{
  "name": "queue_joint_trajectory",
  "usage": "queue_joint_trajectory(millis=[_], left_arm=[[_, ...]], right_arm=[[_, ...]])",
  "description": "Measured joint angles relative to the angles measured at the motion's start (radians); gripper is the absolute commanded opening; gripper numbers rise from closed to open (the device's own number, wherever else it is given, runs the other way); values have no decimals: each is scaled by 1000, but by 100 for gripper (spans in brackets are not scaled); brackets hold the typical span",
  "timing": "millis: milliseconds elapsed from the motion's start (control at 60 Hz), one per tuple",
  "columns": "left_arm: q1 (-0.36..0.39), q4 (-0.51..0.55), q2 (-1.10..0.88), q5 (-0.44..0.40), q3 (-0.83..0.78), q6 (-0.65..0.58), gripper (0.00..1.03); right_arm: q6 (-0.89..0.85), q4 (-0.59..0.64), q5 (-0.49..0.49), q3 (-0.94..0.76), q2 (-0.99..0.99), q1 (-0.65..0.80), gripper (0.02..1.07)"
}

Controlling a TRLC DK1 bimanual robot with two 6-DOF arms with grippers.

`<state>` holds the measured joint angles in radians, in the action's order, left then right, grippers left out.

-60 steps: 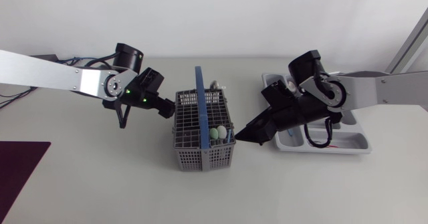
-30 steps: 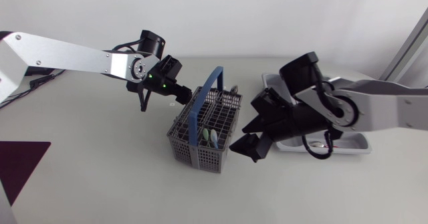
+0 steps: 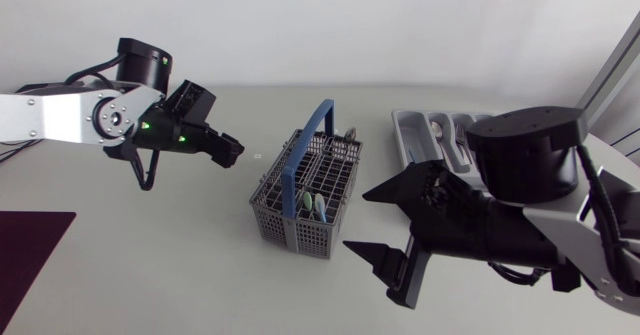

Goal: Unload the cutlery basket into the drawer organizer.

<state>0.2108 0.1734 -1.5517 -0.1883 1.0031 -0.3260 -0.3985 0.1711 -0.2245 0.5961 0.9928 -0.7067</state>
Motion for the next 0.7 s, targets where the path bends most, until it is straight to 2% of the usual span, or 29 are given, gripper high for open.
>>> queue_joint_trajectory(millis=[133,200,350,533,583,700], left_arm=[[3,-9,79,-18,-75,-16,98],[7,-12,109,-26,-105,-21,98],[20,-18,174,-42,-175,-48,98],[53,-17,272,-102,-259,-88,98],[69,-5,306,-127,-277,-103,98],[123,65,381,-184,-303,-139,98]], right_arm=[[-17,-59,17,-7,19,-26,86],[-25,-90,17,-7,45,-27,79],[-40,-146,21,-7,116,-35,73],[-52,-199,21,-7,175,-41,72],[-52,-205,20,-6,189,-41,72],[-52,-213,20,-6,214,-41,64]])
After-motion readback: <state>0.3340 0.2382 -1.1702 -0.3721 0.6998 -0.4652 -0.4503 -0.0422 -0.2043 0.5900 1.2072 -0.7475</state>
